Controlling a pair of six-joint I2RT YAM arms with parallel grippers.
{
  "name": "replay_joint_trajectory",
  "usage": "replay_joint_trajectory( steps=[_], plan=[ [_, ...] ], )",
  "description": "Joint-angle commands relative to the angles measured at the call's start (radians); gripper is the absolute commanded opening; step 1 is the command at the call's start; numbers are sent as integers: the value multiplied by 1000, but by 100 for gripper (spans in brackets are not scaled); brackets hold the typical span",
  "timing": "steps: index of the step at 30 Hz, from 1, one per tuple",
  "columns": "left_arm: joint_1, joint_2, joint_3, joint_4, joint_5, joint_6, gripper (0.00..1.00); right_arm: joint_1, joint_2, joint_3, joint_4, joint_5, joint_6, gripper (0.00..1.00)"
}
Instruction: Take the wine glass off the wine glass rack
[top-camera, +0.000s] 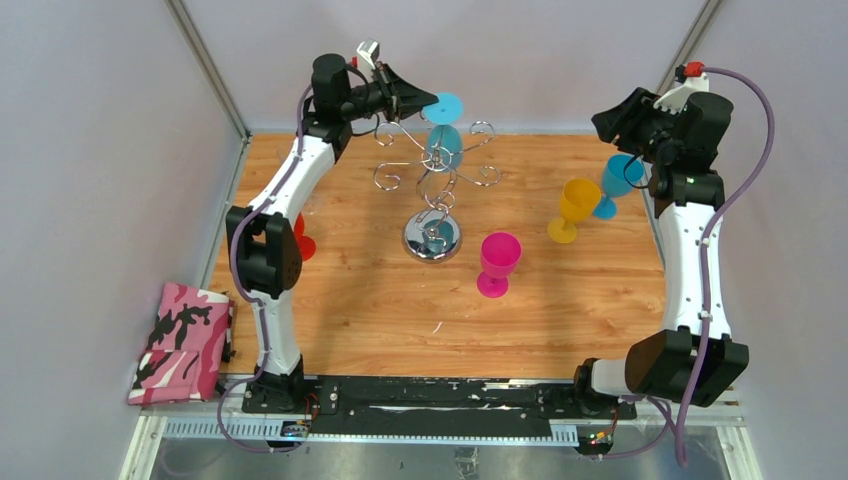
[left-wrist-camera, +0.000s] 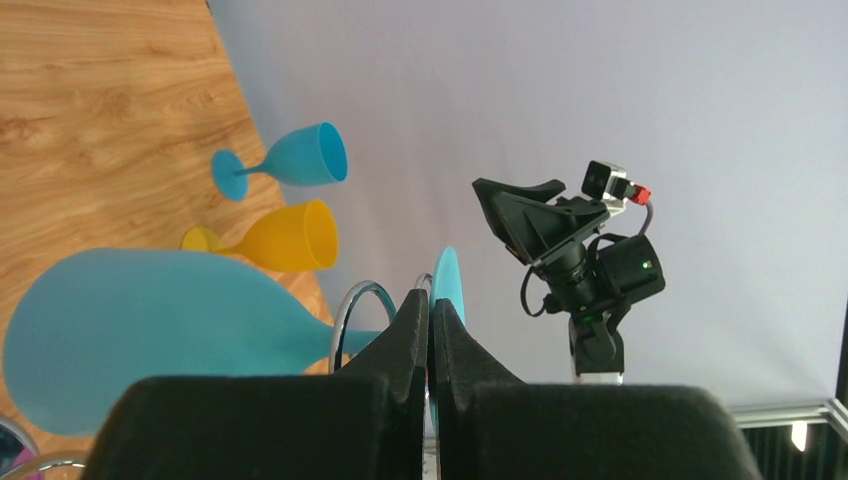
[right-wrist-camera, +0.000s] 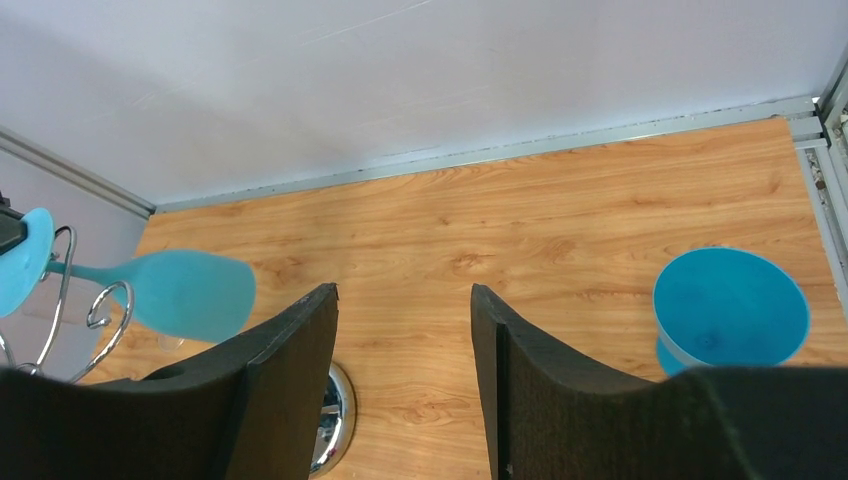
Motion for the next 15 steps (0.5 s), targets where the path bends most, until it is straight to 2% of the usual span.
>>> replay_joint_trajectory(
  steps=[1,15],
  plan=[
    [8,-35,-16,10,39,12,0,6,1,-15,27,-24,12,57],
    [54,-55,-60,14,54,117,0,6,28,-11,32,-52,20,57]
  ],
)
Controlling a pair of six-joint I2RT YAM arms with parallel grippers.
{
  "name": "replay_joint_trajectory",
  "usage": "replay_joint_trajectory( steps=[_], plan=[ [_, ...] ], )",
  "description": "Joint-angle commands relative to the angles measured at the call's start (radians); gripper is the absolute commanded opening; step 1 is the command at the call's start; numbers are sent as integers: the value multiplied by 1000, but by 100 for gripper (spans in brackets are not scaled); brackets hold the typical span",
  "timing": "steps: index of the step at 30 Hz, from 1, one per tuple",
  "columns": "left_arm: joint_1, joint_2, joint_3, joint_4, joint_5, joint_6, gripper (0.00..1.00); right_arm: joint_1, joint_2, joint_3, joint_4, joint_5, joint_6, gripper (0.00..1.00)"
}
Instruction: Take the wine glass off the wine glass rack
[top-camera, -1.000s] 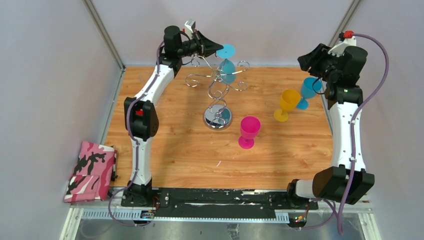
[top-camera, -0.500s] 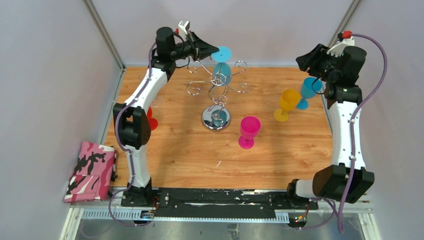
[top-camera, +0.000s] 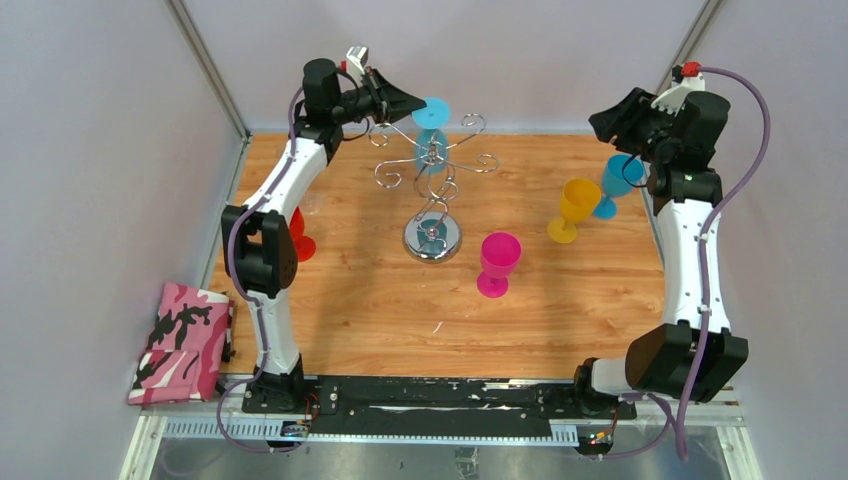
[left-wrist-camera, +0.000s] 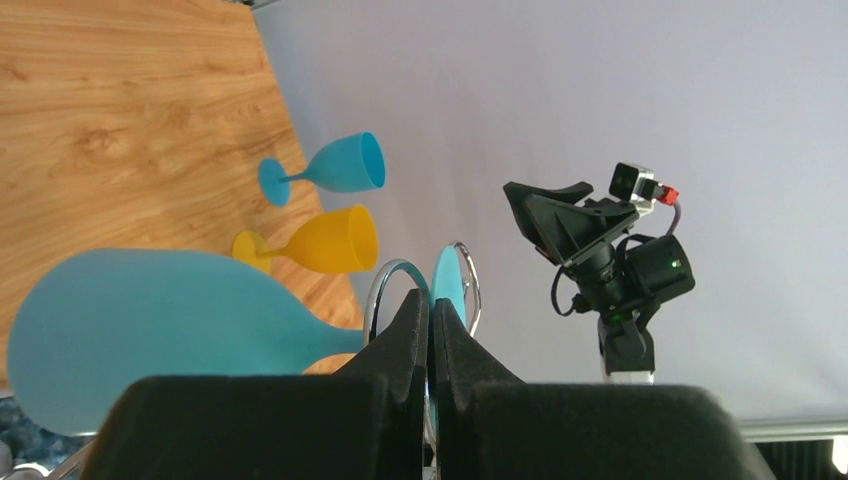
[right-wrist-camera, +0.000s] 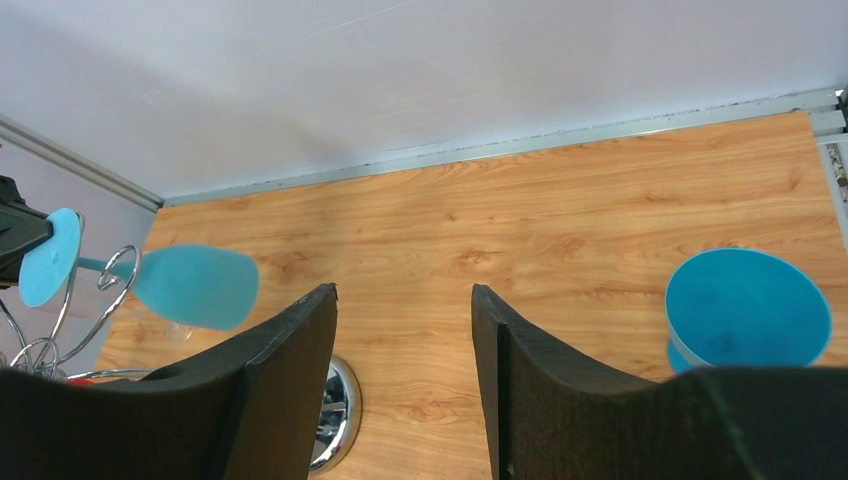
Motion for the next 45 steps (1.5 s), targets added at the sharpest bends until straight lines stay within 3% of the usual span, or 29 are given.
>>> replay_joint_trajectory(
  steps=[1,17,34,45],
  plan=[
    [6,-52,-8,13,38,63,0,6,15,-11,24,-34,14,57],
    [108,-111,-63,12,38,106,0,1,49,-14,53,-84,44,57],
    [106,-149,-88,12,50,97,0,-4,60,-27,83,-117,75,57],
    [91,-275,-219,12,29,141,0,-4,66,-29,90,-127,80,57]
  ],
)
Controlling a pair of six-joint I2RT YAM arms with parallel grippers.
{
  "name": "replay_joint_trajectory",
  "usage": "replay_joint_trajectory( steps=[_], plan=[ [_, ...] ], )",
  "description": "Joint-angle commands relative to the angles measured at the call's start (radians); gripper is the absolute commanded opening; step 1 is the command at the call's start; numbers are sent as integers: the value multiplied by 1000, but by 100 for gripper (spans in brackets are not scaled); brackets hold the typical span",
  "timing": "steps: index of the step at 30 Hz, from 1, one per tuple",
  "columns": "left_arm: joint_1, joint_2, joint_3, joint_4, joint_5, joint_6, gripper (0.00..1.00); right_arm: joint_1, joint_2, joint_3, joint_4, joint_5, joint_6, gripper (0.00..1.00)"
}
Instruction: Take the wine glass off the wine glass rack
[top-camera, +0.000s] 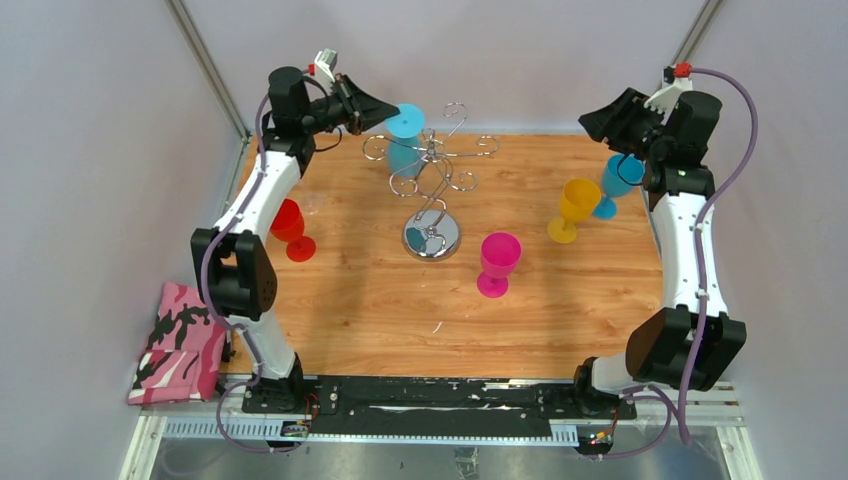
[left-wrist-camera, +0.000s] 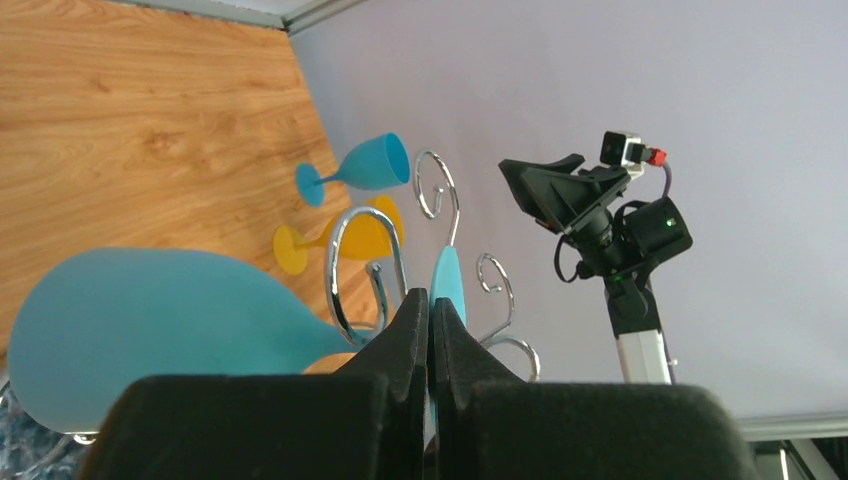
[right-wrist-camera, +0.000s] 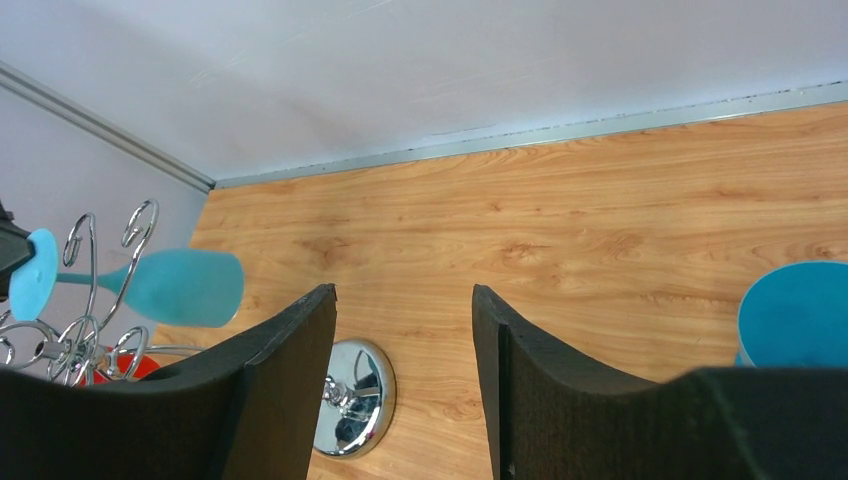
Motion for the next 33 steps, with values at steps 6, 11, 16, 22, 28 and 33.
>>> replay_joint_trajectory(
  steps=[6,11,16,22,28,33],
  plan=[
    [20,-128,-60,21,-7,38,0,-3,11,-13,31,-33,20,57],
    [76,-115,-74,22,-33,32,0,-5,9,-13,32,-34,20,57],
    [114,-57,-29,-1,-52,36,0,-5,15,-14,36,-38,25,57],
    [114,43,151,5,-90,22,0,-5,24,-23,58,-57,46,57],
    [114,-34,301,65,-140,20,0,-5,20,-30,68,-66,54,57],
    [71,-213,296,65,-121,100,0,-4,3,-29,78,-94,64,58]
  ],
)
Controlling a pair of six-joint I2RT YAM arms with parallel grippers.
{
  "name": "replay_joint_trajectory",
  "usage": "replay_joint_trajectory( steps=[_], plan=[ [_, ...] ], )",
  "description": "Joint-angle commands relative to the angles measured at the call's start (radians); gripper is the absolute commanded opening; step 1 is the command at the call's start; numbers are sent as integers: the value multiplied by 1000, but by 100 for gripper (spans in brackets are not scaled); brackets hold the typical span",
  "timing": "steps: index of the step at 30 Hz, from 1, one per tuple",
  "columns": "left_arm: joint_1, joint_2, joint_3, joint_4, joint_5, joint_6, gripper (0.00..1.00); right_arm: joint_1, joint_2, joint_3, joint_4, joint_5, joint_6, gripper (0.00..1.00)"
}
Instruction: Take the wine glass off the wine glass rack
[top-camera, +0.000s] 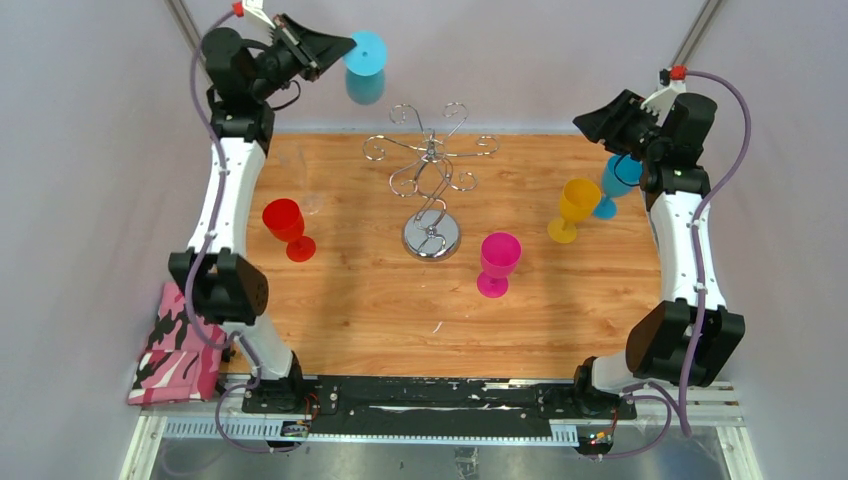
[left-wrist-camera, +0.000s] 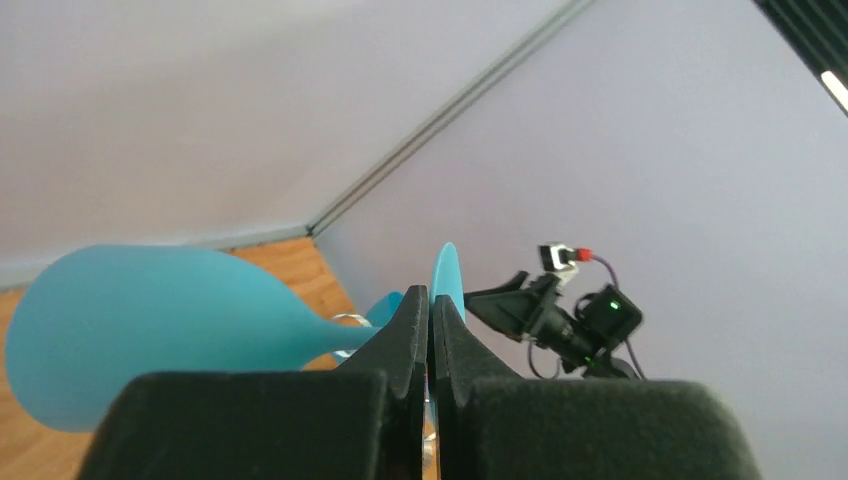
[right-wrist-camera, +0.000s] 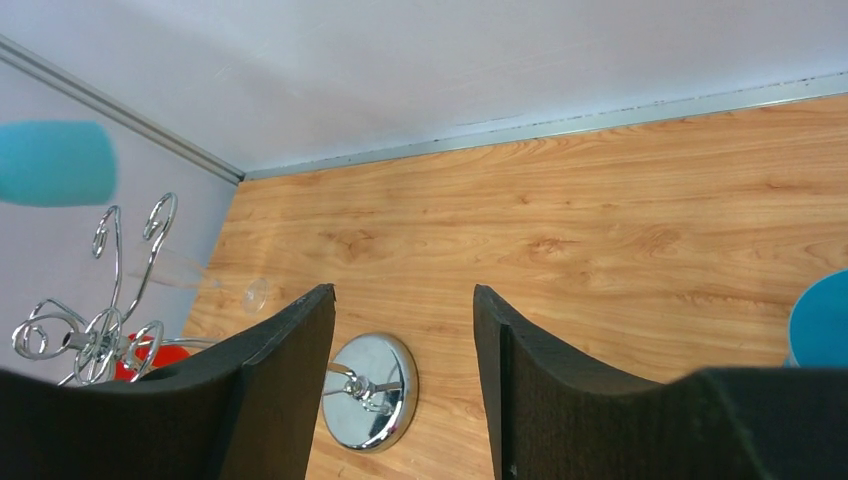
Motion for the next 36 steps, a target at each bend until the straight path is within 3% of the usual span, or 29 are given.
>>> replay_joint_trajectory(
  steps=[1,7,11,15,17,18,19,20,23,36],
  plan=[
    [-77,-234,5,65,20,100,0,-3,-22,-2,32,-58,20,59],
    [-380,-440,-152,64,88,378,0,29,-90,7,112,-235,82,59],
    [-457,-496,-266,182,205,447,0,60,-172,-7,263,-394,188,60],
    [-459,-496,-381,550,343,256,0,68,-265,-78,506,-502,322,63],
    [-459,-464,-418,891,405,31,0,78,-290,-112,637,-545,410,63],
    [-459,-429,-417,1186,429,-138,0,93,-294,-123,726,-565,470,63],
    [-459,-384,-388,1380,446,-295,0,112,-292,-132,808,-587,551,63],
    [-463,-342,-349,1435,480,-393,0,140,-290,-138,893,-602,602,63],
    [-470,-282,-320,1444,532,-407,0,182,-270,-149,1110,-624,742,63],
    [-468,-272,-337,1443,565,-376,0,194,-25,-115,1676,-625,1185,62]
  ],
)
